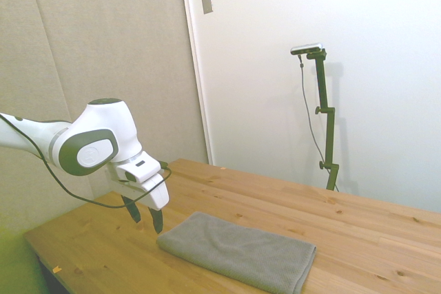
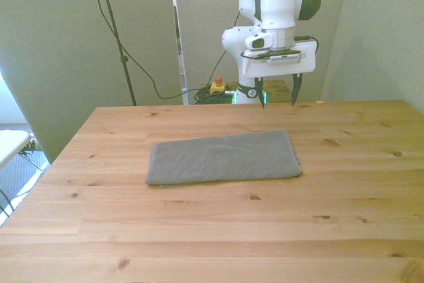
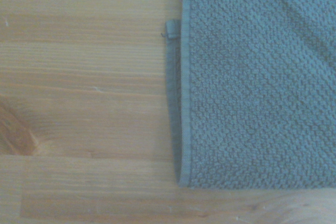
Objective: Fold the towel
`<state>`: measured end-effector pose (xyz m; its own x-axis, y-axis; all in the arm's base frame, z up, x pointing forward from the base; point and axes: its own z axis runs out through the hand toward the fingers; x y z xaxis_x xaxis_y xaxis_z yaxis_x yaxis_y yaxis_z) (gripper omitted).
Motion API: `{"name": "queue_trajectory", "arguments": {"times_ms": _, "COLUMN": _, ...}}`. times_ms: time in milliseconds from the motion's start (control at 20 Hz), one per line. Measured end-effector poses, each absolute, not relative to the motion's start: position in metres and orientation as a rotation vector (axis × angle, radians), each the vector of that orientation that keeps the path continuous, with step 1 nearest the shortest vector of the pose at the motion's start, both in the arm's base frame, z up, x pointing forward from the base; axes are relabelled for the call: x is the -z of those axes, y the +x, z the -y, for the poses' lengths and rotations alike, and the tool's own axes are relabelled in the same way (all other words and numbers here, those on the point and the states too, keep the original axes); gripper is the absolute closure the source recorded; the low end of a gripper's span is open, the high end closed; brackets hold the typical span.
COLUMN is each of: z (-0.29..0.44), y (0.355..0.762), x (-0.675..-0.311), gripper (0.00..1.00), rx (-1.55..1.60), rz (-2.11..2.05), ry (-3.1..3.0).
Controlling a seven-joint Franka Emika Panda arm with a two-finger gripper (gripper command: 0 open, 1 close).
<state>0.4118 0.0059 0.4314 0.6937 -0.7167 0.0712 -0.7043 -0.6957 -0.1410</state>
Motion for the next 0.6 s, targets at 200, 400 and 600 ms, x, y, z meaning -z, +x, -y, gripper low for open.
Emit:
{"name": "queue_trajectory", "arguments": {"times_ms": 200, "z": -0.018, "y": 0.425, "x": -0.431, "gripper": 0.0, "rx": 0.202, "rz": -1.206, "ry": -2.838}}
{"name": "queue_trajectory", "arguments": {"times_ms": 400, "z": -0.084, "y": 0.461, "x": -0.404, "gripper": 0.0, "rx": 0.321, "rz": -1.149, "ry": -3.073}}
{"name": "queue_trajectory", "arguments": {"times_ms": 600, "z": -0.131, "y": 0.466, "x": -0.376, "gripper": 0.0, "rx": 0.558, "rz": -1.163, "ry": -3.232}}
